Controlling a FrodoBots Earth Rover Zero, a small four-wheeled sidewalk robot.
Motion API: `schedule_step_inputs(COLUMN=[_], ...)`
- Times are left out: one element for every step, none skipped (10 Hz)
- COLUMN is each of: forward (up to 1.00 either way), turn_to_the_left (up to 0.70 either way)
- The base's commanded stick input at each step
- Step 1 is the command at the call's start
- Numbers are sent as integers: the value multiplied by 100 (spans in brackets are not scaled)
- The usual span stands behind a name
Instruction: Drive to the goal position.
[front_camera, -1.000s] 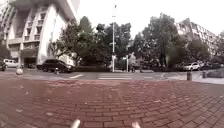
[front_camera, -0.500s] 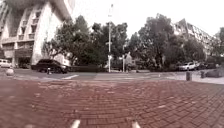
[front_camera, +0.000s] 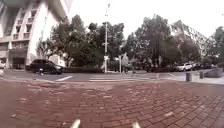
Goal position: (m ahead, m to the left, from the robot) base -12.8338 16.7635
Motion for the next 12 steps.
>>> schedule_step_inputs(forward=[70,70,70,70,70,70,70,70,70,70,70,70], turn_to_the_left=[-14,-8,-1,0,0,0,0,0,0,0,0,0])
